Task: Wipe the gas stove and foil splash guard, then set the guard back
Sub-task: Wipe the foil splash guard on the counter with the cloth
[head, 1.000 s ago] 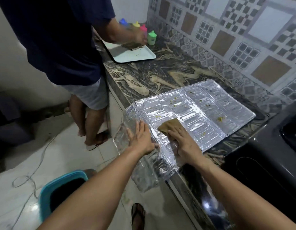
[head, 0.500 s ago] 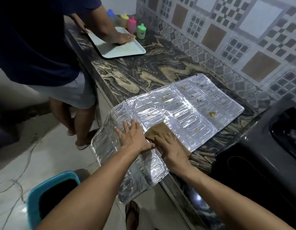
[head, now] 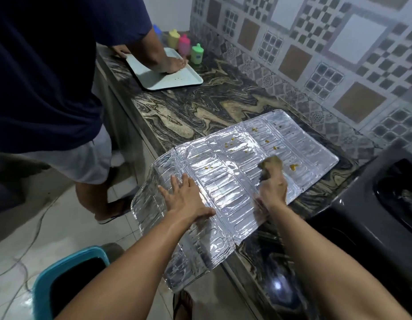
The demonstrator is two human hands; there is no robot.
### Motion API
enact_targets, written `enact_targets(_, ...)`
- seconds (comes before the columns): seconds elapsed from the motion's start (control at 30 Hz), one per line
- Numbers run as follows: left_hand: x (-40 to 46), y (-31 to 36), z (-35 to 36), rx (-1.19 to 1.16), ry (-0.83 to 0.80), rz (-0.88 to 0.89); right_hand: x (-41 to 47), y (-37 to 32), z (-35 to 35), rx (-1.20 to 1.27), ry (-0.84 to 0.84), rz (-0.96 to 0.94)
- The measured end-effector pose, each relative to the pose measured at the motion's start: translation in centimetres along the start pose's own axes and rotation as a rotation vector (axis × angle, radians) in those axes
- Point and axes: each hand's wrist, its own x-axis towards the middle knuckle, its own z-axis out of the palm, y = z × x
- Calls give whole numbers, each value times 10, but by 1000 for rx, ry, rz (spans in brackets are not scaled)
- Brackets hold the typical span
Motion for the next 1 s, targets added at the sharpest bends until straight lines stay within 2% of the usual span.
enact_targets(0.13,1,-1,3,-35,25,1,-50,-48,32,41,-362,-435)
enact_targets(0.2,0,-2,4,-46,35,-3,-55,-51,44,-23,-445,-564)
enact_targets(0.27,0,-3,4,-47,27,-5,-40,-39,49,39,-409,-559)
enact_targets(0.33,-1,-3,3,-37,18,-3,-17,-21,44,232,-331,-390)
enact_targets(0.43,-1,-3,3,-38,15,-6,30,-8,24,60,-257,-158)
enact_targets(0.5,-1,-3,2,-27,19,-8,43,-14,13,61,-151,-106)
enact_targets(0.57,-1,-2,1,-10,24,-8,32,-32,17,153,-128,-191)
enact_targets(0.6,0,-1,0,-8,30,-9,24,-41,24,163,-170,-253)
enact_targets(0.73,1,-2,-2,22,44,-3,-19,-72,68,101,-480,-624)
enact_targets(0.8,1,-2,-2,40,47,-1,-22,-83,74,21,-542,-774)
enact_targets(0.9,0,-2,-3,40,41,-18,9,-75,75,18,-501,-786)
enact_targets(1.0,-1,-3,-2,25,22,-23,50,-61,64,70,-428,-611)
